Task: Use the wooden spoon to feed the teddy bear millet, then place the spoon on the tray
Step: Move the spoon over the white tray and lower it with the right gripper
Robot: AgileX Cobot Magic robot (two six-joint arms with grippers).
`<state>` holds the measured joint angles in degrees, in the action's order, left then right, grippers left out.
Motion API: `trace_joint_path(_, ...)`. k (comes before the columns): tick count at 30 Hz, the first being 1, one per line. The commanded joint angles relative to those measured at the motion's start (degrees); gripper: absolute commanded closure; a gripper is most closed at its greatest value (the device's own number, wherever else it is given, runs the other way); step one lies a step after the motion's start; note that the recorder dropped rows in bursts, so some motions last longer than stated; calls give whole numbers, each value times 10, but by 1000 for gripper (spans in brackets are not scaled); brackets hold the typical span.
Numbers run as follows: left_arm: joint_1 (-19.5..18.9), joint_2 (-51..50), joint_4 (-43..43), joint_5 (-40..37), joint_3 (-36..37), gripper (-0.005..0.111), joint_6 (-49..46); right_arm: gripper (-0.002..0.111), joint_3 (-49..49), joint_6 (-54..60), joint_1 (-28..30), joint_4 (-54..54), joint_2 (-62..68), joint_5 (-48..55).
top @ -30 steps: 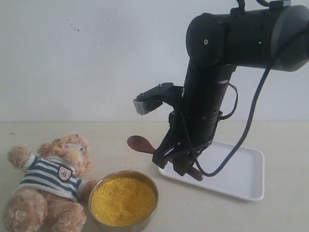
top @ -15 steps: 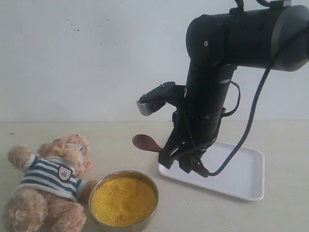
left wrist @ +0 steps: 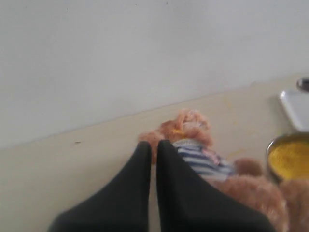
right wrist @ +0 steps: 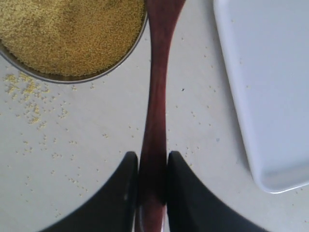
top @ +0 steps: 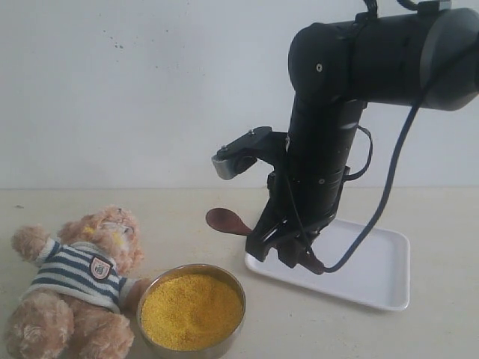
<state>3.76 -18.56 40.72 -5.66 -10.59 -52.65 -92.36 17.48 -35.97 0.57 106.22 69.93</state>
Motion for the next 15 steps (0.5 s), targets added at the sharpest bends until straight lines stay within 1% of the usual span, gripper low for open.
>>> trace_joint_path(1,2,49,-139,0,60,103,4,108,-3,0,1,2,-3,0)
trace_joint_path(4,2,98,-136,0,103,103,4,108,-3,0,1,-2,-3,0)
trace_joint_path(6,2,133,-144,-4,106,103,4,108,-3,0,1,-18,-3,0)
trace_joint_path(8,2,166,-165,-57,106,103,4,108,-3,0,1,-40,-3,0)
trace_joint_path(9,2,180,-165,-66,106,103,4,108,-3,-4,1,-54,-3,0)
trace_joint_path(13,2,186,-167,-62,106,103,4,108,-3,-14,1,-127,-3,0)
trace_joint_path(15,2,186,-182,-61,106,103,4,108,-3,-36,1,-168,-3,-1)
